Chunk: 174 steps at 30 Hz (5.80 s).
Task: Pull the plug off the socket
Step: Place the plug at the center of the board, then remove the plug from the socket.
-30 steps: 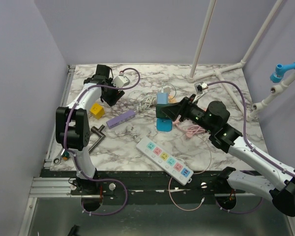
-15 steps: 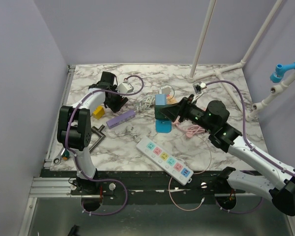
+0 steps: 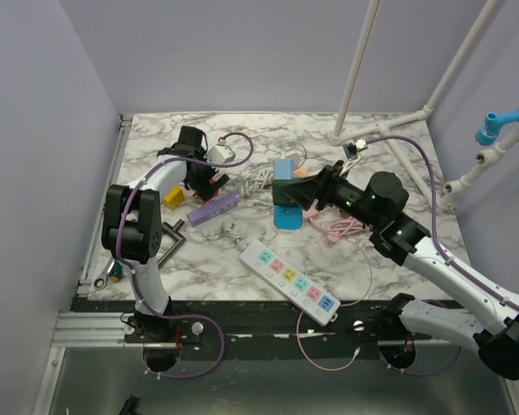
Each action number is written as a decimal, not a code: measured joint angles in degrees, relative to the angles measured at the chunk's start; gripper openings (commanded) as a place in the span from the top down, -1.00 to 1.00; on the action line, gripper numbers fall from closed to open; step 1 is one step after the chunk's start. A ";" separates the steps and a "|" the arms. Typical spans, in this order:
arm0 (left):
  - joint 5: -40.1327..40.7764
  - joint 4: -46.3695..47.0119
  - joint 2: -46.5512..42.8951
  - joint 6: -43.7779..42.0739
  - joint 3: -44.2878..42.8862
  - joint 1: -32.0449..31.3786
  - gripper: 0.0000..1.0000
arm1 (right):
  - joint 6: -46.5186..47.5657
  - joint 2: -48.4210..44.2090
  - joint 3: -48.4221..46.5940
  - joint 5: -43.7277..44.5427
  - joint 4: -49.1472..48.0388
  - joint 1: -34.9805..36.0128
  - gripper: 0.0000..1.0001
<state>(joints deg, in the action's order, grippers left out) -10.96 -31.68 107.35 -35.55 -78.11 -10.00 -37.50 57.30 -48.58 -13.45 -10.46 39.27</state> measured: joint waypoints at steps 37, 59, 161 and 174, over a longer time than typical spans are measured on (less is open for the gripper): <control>-67.17 14.62 -41.38 38.05 16.24 3.15 -0.97 | 19.54 10.03 -5.18 -23.17 2.75 2.38 0.99; -70.58 45.35 -45.00 60.13 26.93 -1.11 -0.97 | 15.34 14.64 -5.35 -28.20 -7.02 3.13 0.99; -63.10 47.93 -38.47 63.45 8.20 1.62 1.00 | 17.07 11.47 9.77 -17.88 -1.60 9.40 0.99; -51.25 16.46 -33.90 37.16 6.23 2.56 1.00 | 18.99 4.66 1.36 -11.52 2.21 9.40 0.99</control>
<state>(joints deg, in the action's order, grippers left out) -62.22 -15.22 73.45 1.61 -71.88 -7.44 -18.50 61.95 -47.22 -24.97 -8.25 48.66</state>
